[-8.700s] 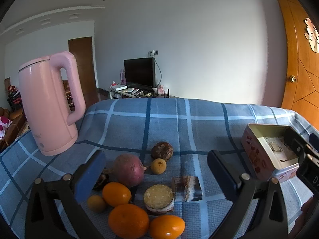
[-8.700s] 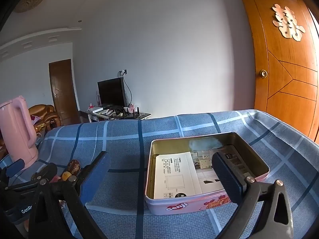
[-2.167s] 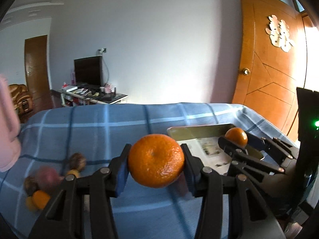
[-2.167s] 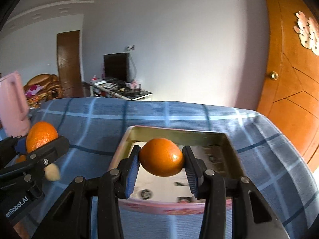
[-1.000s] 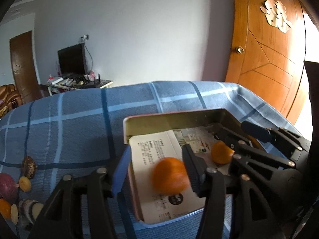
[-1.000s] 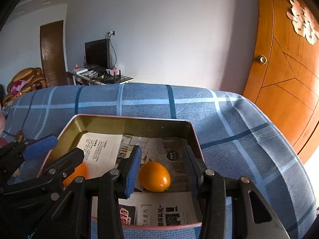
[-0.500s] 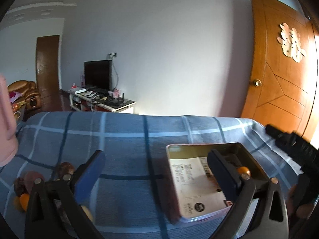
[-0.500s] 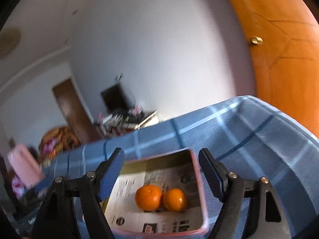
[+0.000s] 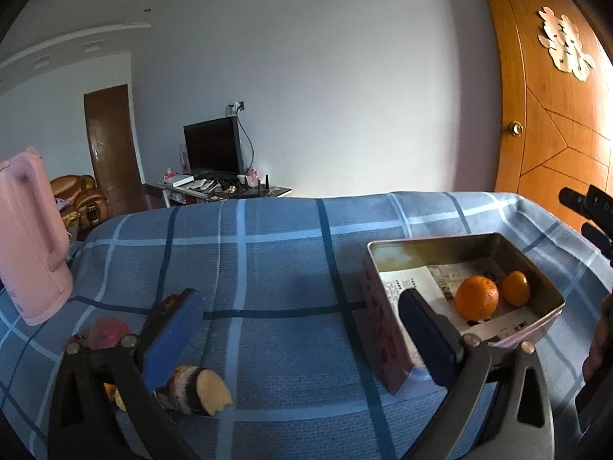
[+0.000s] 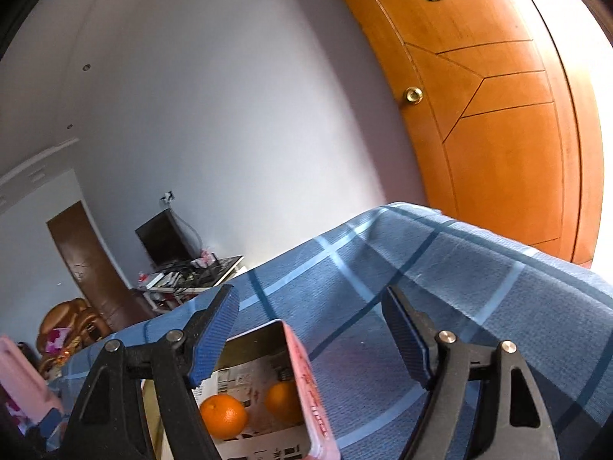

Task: Organize fruits
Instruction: 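Move both grippers back to the fruit pile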

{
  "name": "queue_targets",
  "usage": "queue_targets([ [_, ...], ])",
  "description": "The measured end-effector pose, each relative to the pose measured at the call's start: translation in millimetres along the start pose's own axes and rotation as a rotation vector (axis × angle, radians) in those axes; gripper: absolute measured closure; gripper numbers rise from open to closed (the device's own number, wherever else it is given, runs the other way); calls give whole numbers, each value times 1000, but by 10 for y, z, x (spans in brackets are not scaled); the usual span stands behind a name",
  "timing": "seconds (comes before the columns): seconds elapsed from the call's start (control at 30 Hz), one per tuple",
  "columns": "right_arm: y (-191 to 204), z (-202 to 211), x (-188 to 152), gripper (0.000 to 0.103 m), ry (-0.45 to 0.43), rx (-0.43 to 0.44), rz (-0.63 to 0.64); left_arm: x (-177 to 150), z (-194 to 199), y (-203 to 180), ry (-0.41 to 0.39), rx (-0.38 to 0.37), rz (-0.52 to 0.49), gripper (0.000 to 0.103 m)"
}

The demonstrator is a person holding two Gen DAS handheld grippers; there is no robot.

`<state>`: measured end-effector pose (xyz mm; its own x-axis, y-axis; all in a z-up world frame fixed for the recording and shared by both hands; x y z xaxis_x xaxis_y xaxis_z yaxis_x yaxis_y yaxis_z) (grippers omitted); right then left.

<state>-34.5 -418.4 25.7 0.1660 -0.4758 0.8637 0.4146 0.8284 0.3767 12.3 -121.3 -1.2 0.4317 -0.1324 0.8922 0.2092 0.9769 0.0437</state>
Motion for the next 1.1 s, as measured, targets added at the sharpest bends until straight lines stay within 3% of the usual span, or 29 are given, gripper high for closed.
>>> queue_targets([
  [0.37, 166, 100, -244, 25, 22, 16, 57, -60, 107, 96, 8, -37, -22, 0],
  [0.6, 387, 192, -444, 25, 64, 60, 80, -123, 149, 393, 28, -32, -26, 0],
  [0.87, 964, 366, -770, 25, 116, 152, 195, -210, 148, 925, 76, -30, 16, 0],
  [1.03, 1396, 427, -1009, 25, 177, 231, 266, -250, 163, 1306, 90, 10, 22, 0],
  [1.1, 1546, 418, -1121, 31, 220, 267, 290, -261, 183, 1496, 87, 30, 26, 0],
])
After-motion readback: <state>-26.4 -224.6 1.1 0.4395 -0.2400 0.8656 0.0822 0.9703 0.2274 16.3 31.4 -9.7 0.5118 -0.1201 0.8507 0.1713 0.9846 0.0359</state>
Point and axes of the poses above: each gripper's, at about its wrist camera, not at the fingertips, and z roughly against the way its jaws point, y to its left, x to its top, the point moved 2 cm from there along -z, roughly the way its jaws point
